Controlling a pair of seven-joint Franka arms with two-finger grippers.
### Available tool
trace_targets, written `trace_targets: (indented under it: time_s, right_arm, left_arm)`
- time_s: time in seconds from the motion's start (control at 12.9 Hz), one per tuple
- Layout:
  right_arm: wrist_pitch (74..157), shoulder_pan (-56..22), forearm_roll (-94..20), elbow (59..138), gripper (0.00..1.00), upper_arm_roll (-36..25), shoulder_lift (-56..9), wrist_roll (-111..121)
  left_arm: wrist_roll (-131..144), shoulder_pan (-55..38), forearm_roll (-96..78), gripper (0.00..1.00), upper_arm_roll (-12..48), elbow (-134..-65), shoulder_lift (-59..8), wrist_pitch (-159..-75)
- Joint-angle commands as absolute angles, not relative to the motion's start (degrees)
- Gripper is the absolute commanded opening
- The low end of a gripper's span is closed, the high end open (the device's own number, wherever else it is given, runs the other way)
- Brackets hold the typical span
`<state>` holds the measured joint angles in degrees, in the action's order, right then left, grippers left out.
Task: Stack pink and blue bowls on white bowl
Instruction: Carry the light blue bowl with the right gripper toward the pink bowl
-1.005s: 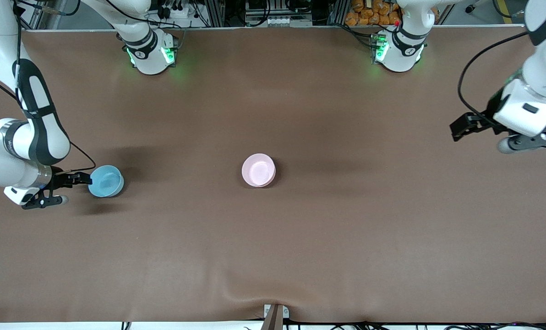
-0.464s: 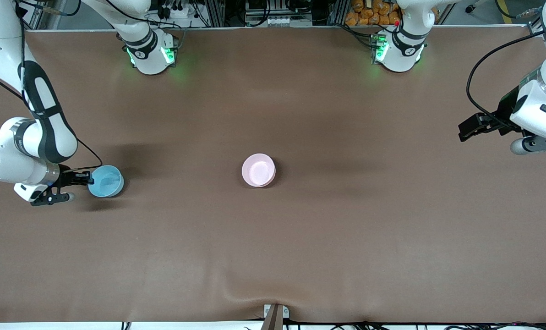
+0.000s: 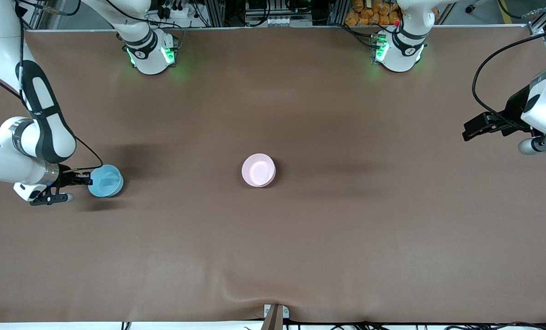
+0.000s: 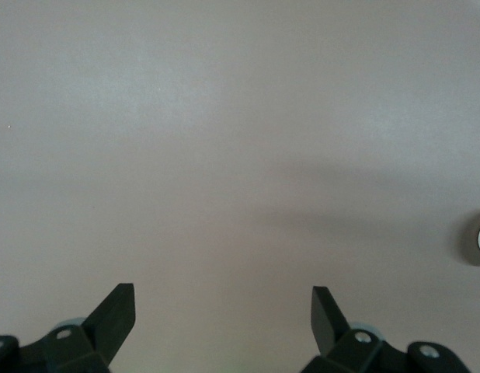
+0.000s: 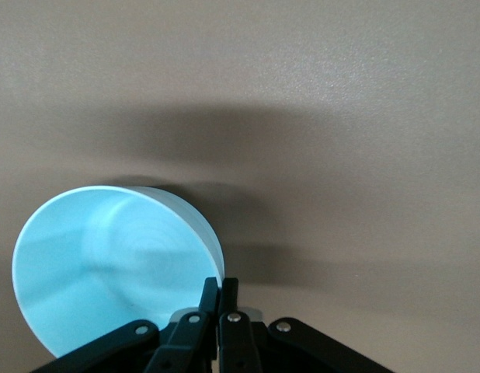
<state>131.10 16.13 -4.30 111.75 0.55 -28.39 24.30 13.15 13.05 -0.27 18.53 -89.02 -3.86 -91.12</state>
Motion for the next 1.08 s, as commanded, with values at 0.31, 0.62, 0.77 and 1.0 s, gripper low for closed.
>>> trace_targets:
  time_s: [0.31, 0.62, 0.77, 1.0]
  right_arm:
    - [117.1, 12.2, -18.4, 108.5, 0.0, 1.7, -24.1, 13.6]
    - [114.8, 4.2, -21.9, 108.0, 0.0, 3.8, -21.3, -5.8]
    - [115.0, -2.2, -22.1, 106.2, 0.0, 3.7, -21.3, -14.3]
    - [115.0, -10.0, -22.7, 102.1, 0.0, 3.7, -22.1, -24.3]
  left_arm:
    - [12.1, 13.5, -1.5, 1.0, 19.2, -90.1, -2.3, -90.5]
    - [10.7, 13.5, -1.5, 1.0, 19.2, -91.4, -0.2, -90.1]
    - [8.3, 13.6, -1.6, 1.0, 19.0, -91.3, -0.2, -90.2]
    - [8.2, 13.6, -1.6, 1.0, 19.0, -91.5, -0.1, -90.2]
